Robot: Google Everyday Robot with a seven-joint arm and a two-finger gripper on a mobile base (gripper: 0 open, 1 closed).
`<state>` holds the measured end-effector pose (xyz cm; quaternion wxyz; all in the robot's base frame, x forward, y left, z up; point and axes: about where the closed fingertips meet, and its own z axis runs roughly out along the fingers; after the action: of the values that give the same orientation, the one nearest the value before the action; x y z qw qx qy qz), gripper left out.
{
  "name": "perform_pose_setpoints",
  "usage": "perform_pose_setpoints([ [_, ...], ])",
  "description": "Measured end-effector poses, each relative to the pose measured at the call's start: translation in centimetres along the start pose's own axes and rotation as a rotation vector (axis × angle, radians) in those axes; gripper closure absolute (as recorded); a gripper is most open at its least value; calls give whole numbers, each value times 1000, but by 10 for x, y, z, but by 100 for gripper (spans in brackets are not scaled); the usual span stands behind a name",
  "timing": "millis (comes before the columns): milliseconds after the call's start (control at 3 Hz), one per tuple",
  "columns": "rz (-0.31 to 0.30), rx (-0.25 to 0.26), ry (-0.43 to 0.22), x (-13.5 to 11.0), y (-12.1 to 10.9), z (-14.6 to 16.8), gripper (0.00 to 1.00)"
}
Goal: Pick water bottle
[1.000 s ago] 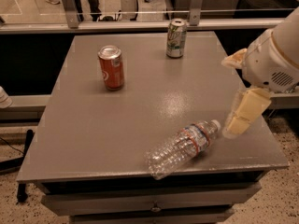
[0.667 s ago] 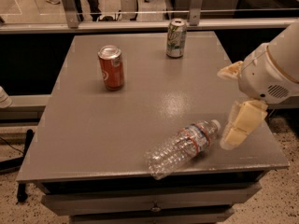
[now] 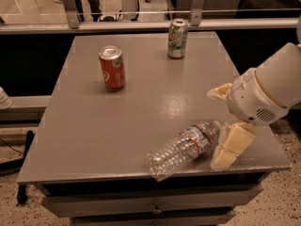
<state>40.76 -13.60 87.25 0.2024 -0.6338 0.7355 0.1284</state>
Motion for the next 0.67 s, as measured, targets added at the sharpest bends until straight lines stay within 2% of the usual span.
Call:
perform_pose_setpoints([
  [333, 8, -22, -33, -5, 8, 18, 0],
  [667, 14, -35, -45, -10, 13, 32, 16],
])
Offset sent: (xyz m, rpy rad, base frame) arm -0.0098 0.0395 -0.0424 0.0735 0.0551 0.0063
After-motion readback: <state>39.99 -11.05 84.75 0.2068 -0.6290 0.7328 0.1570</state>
